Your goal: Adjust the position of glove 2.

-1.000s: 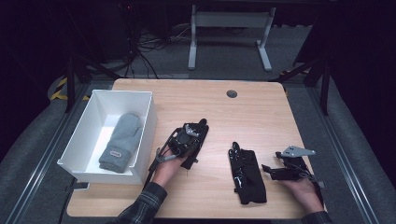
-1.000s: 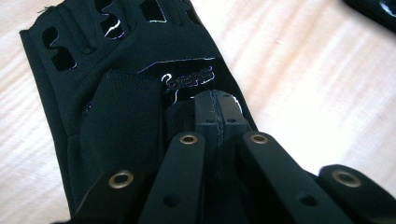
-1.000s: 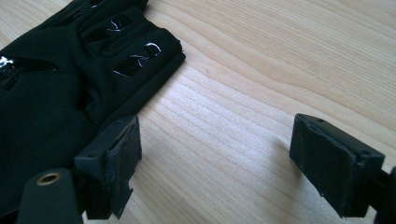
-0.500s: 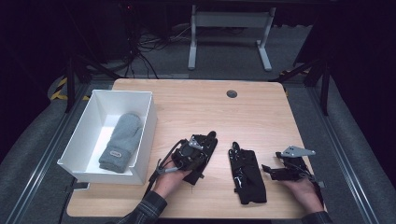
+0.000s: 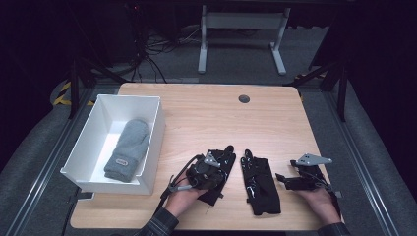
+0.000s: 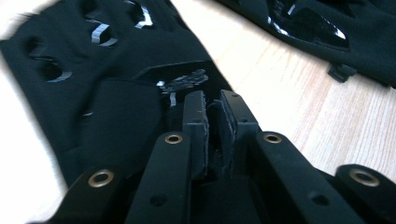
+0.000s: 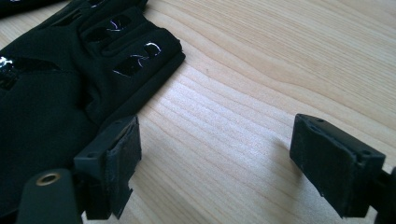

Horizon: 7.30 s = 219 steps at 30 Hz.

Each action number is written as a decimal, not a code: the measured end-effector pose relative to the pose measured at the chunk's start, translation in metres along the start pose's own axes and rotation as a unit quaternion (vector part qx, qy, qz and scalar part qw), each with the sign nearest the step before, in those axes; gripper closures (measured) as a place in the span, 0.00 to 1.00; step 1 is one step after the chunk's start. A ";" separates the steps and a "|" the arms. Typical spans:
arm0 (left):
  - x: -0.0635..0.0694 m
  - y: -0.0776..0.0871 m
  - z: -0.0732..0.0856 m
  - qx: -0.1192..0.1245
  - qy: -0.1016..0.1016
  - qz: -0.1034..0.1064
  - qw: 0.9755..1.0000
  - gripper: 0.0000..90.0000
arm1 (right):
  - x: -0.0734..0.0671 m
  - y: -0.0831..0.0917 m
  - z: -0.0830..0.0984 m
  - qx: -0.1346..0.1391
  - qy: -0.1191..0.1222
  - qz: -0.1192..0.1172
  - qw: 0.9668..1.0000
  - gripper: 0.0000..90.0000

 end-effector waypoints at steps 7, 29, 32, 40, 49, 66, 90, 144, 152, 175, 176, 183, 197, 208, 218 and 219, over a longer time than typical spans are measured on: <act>-0.037 0.026 0.011 0.006 0.026 -0.056 0.998 0.99 | 0.000 0.000 0.000 0.000 0.000 0.000 1.000 0.19; -0.020 0.014 0.018 -0.018 0.010 -0.026 0.999 0.91 | 0.000 0.000 0.000 0.000 0.000 0.000 1.000 0.19; -0.030 0.019 0.013 -0.004 0.018 -0.039 0.999 0.87 | 0.000 0.000 0.000 0.000 0.000 0.000 1.000 0.19; -0.041 0.010 0.011 -0.002 0.027 -0.047 0.999 0.79 | 0.000 0.000 0.000 -0.001 0.001 0.001 1.000 0.19; -0.038 0.003 0.012 -0.010 0.030 -0.050 0.998 0.90 | 0.000 0.000 0.000 0.000 0.001 0.000 1.000 0.20; -0.038 0.003 0.012 -0.006 0.057 -0.043 0.997 0.96 | -0.049 0.015 0.001 -0.038 0.054 -0.118 0.991 1.00; -0.048 0.010 -0.004 0.030 0.083 -0.042 0.995 0.97 | -0.091 0.006 -0.006 -0.043 0.090 -0.183 0.978 1.00; 0.001 0.030 -0.086 0.119 0.042 0.044 0.991 0.98 | -0.107 -0.031 -0.040 -0.026 0.108 -0.182 0.977 1.00; 0.010 0.011 -0.089 0.107 0.038 0.055 0.992 0.98 | -0.110 -0.038 -0.045 -0.022 0.110 -0.185 0.976 1.00; 0.042 -0.024 -0.070 0.047 0.010 0.100 0.994 1.00 | -0.043 -0.007 -0.038 0.013 0.053 -0.102 0.993 0.80; 0.044 -0.027 -0.068 0.043 0.009 0.103 0.994 1.00 | -0.037 -0.007 -0.037 0.014 0.046 -0.097 0.994 0.76; 0.046 -0.045 -0.048 -0.010 -0.010 0.077 0.997 1.00 | -0.018 -0.011 -0.030 0.010 0.021 -0.061 0.998 0.48; 0.010 -0.018 -0.021 -0.013 0.004 0.033 0.999 1.00 | -0.010 -0.017 -0.027 0.002 0.014 -0.037 0.999 0.35; 0.003 -0.007 -0.025 -0.004 -0.006 0.021 1.000 0.97 | -0.005 -0.018 -0.023 -0.005 0.013 -0.026 1.000 0.32; 0.001 0.001 -0.033 0.001 -0.060 0.008 0.998 0.61 | -0.002 -0.019 -0.021 -0.009 0.018 -0.015 1.000 0.26; 0.000 0.002 -0.034 -0.002 -0.066 0.011 0.998 0.58 | -0.002 -0.019 -0.021 -0.009 0.018 -0.015 1.000 0.26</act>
Point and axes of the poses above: each handheld gripper's, and its own axes: y roughly backward along the jaws, z roughly out of its underside, x roughly to its right, the point moved 10 cm from there along -y, roughly forward along the jaws, and after that the axes turned 1 degree about -x, right-handed, at the moved point
